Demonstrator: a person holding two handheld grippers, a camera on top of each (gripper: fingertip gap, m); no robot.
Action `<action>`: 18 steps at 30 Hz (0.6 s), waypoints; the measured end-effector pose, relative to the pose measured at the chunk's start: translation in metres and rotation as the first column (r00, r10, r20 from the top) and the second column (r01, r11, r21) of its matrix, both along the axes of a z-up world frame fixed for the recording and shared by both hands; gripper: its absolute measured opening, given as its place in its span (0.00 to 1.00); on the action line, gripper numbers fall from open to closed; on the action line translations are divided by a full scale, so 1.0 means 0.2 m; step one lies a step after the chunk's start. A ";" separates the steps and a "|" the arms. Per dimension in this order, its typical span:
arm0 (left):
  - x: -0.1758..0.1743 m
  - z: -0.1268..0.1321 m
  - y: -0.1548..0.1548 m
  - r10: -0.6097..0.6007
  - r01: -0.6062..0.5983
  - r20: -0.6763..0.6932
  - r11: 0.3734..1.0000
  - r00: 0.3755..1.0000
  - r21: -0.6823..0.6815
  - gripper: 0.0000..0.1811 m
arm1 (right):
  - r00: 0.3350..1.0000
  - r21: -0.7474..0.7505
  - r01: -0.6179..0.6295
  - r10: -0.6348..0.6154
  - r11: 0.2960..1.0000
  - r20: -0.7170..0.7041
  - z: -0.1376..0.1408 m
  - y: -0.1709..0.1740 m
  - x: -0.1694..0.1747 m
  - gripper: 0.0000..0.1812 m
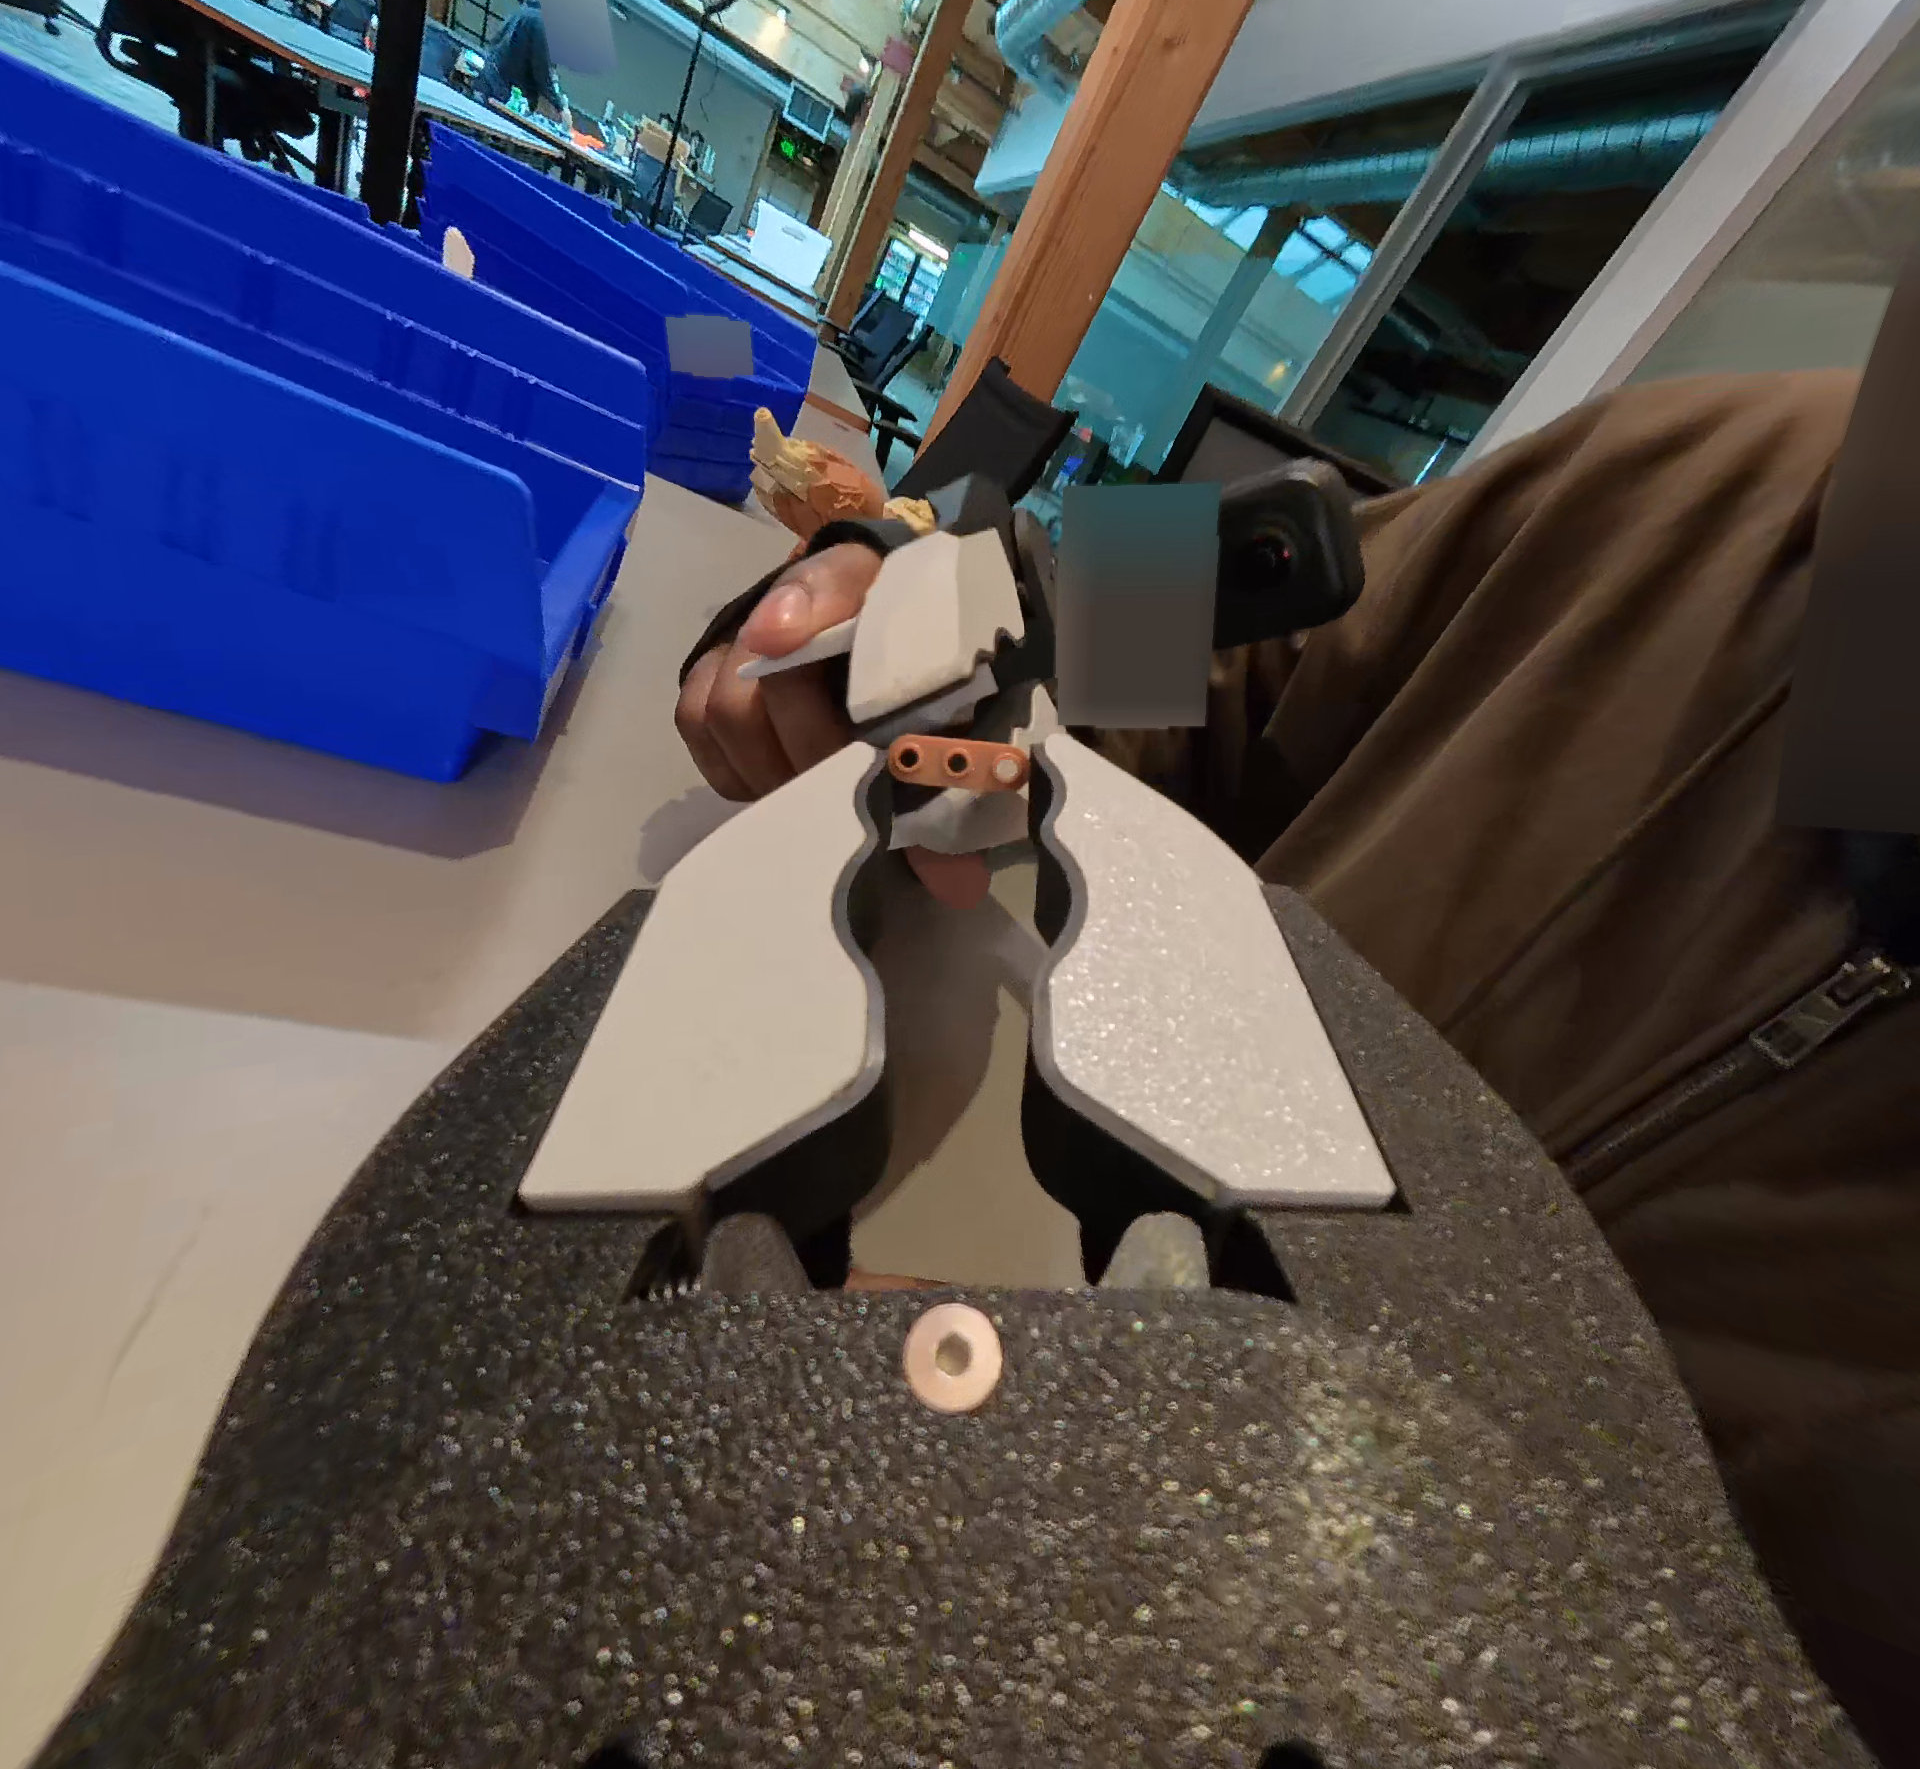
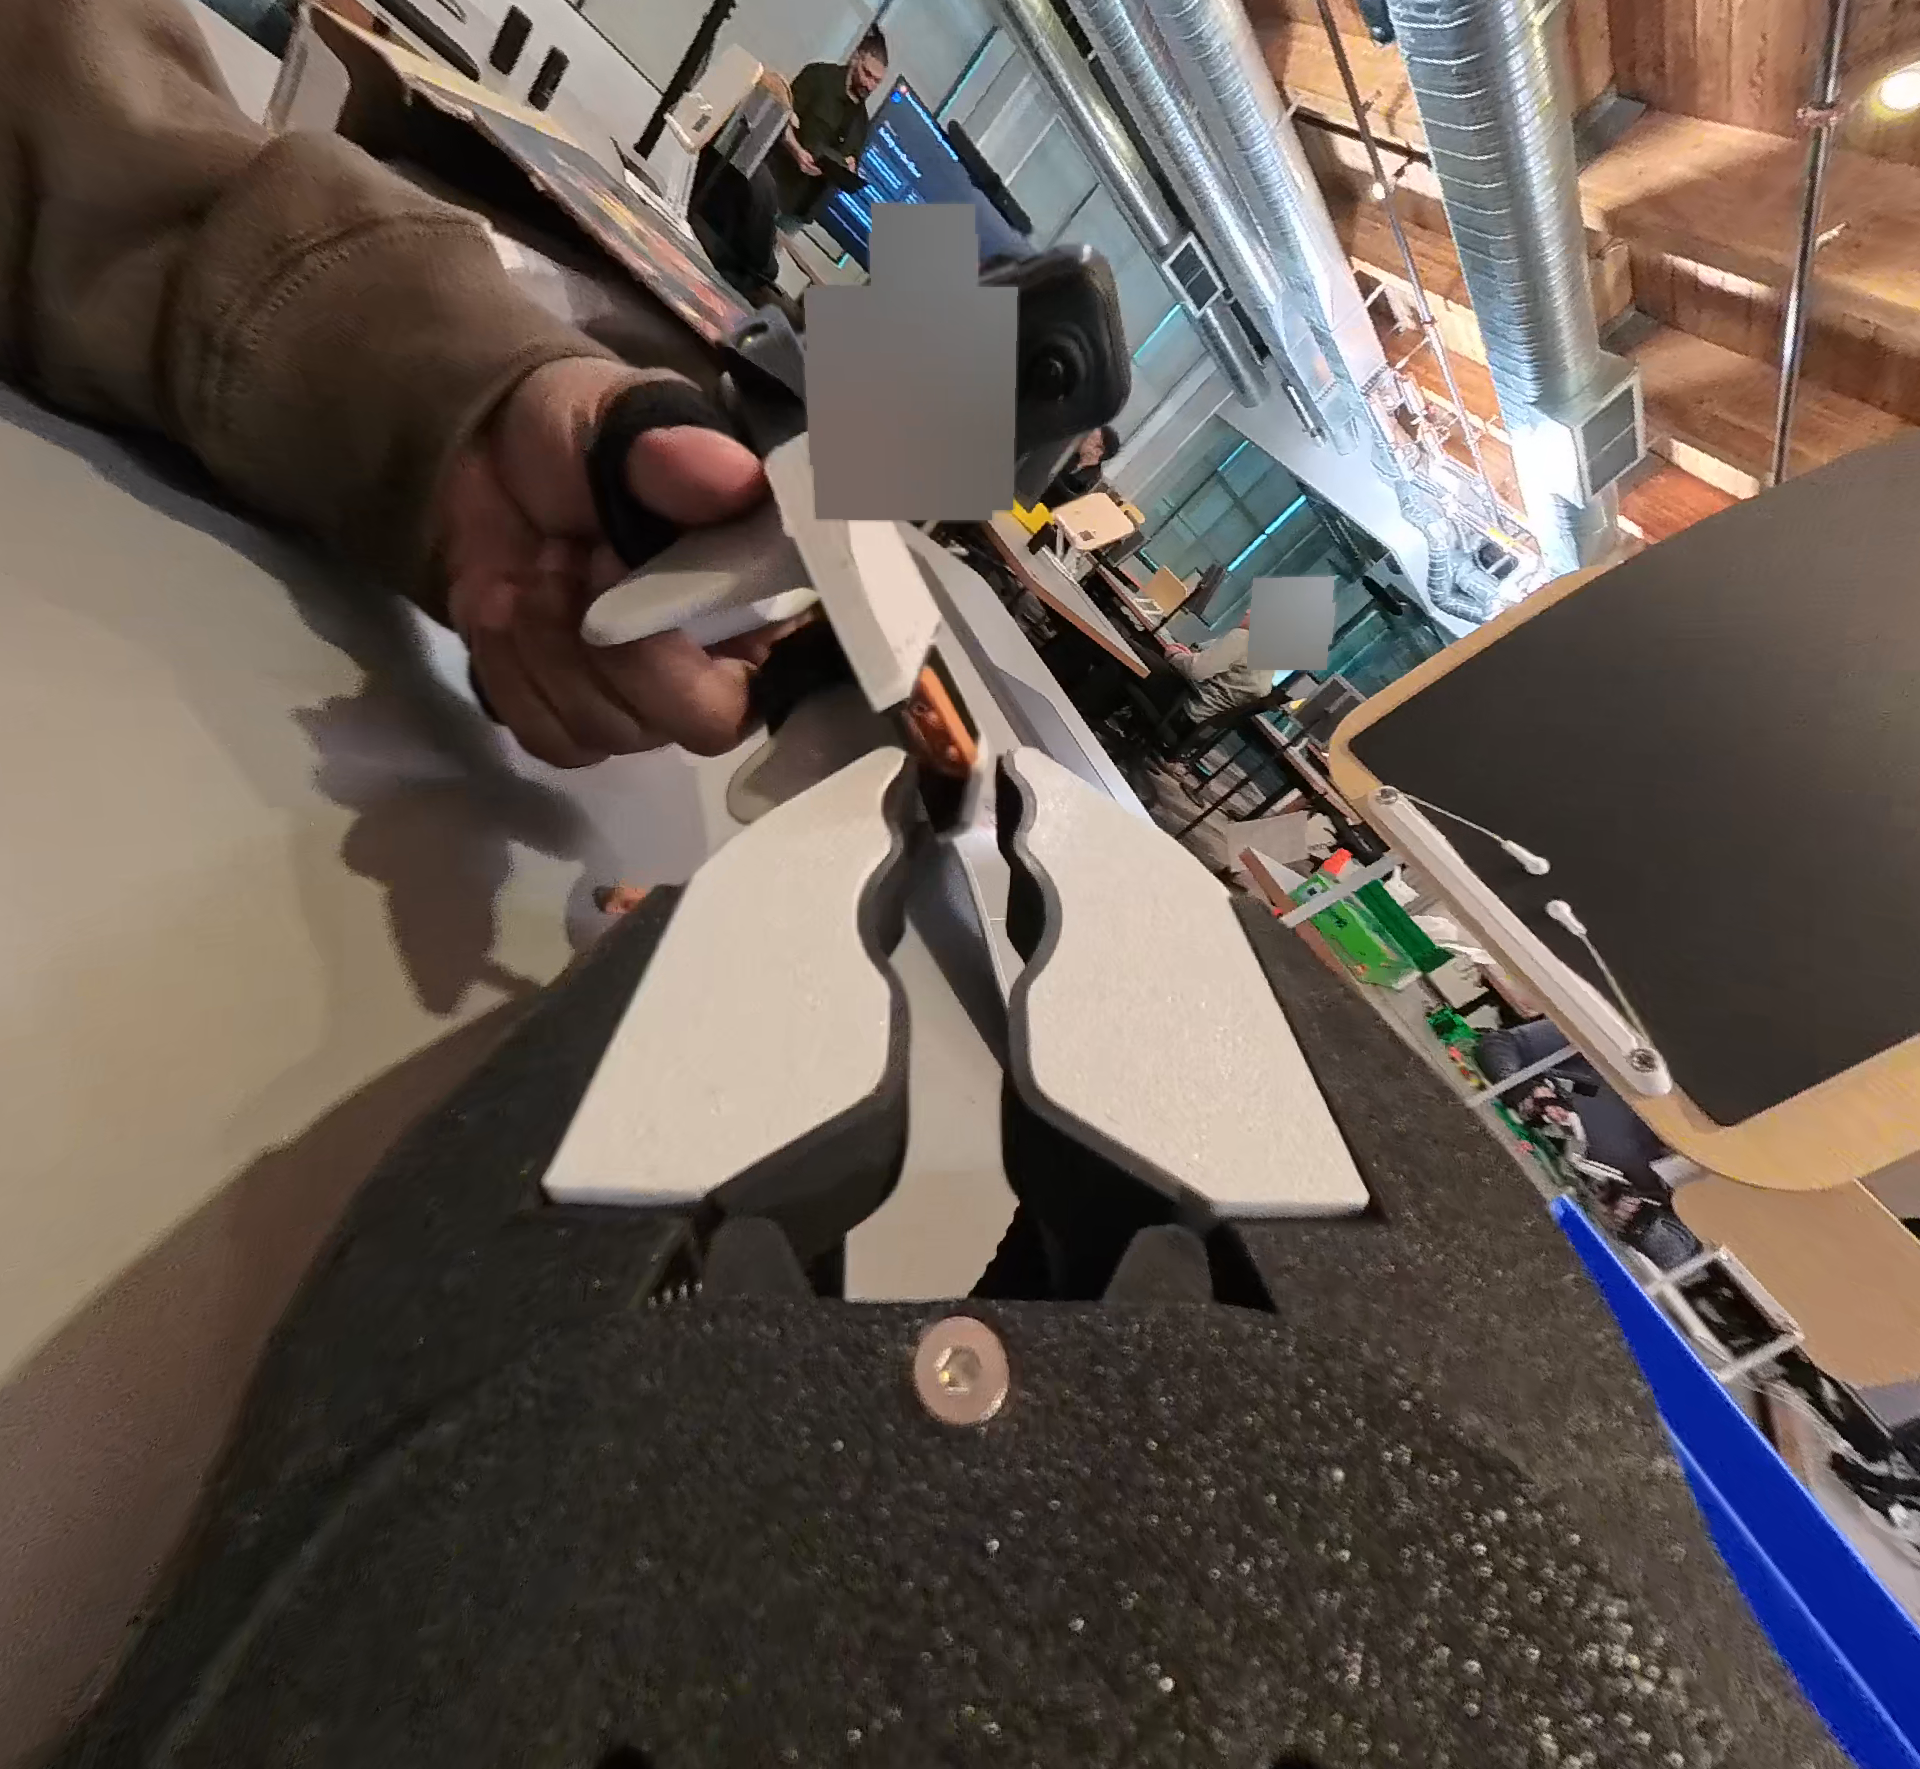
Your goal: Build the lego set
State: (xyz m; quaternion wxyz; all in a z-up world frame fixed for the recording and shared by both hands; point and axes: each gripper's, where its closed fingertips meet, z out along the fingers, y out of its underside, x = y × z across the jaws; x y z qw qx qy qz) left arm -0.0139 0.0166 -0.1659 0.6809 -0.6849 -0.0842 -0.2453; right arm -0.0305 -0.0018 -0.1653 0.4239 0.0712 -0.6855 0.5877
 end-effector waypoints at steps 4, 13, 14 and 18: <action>0.01 -0.02 -0.03 -0.004 -0.006 -0.130 0.997 0.992 -0.079 0.14 | 0.997 0.030 -0.069 0.068 0.997 0.034 -0.01 0.00 0.02 0.11; -0.01 -0.20 -0.17 -0.110 -0.083 -0.445 0.916 0.888 -0.392 0.14 | 0.922 0.389 -0.388 0.346 0.836 0.175 -0.08 -0.05 0.11 0.12; 0.00 -0.22 -0.18 -0.133 -0.079 -0.456 0.906 0.880 -0.416 0.14 | 0.899 0.426 -0.437 0.382 0.792 0.213 -0.08 -0.06 0.13 0.12; 0.04 -0.27 -0.22 -0.217 -0.056 -0.484 0.871 0.848 -0.489 0.14 | 0.839 0.583 -0.541 0.434 0.606 0.327 -0.15 -0.10 0.16 0.13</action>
